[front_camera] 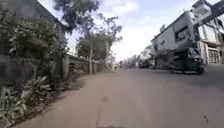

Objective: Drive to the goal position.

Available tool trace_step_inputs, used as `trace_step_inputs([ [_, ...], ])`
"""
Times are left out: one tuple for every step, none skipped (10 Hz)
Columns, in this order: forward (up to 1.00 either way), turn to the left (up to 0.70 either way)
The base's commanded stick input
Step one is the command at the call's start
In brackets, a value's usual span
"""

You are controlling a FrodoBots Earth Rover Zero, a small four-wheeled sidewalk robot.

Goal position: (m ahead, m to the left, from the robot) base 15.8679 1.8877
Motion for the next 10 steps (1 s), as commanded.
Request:
trace_step_inputs([
  [1.0,0.06],
  [1.0,0.06],
  [1.0,0.06],
  [1.0,0.06],
  [1.0,0.06],
  [1.0,0.06],
  [1.0,0.06],
  [1.0,0.06],
  [1.0,0.06],
  [1.0,0.06],
])
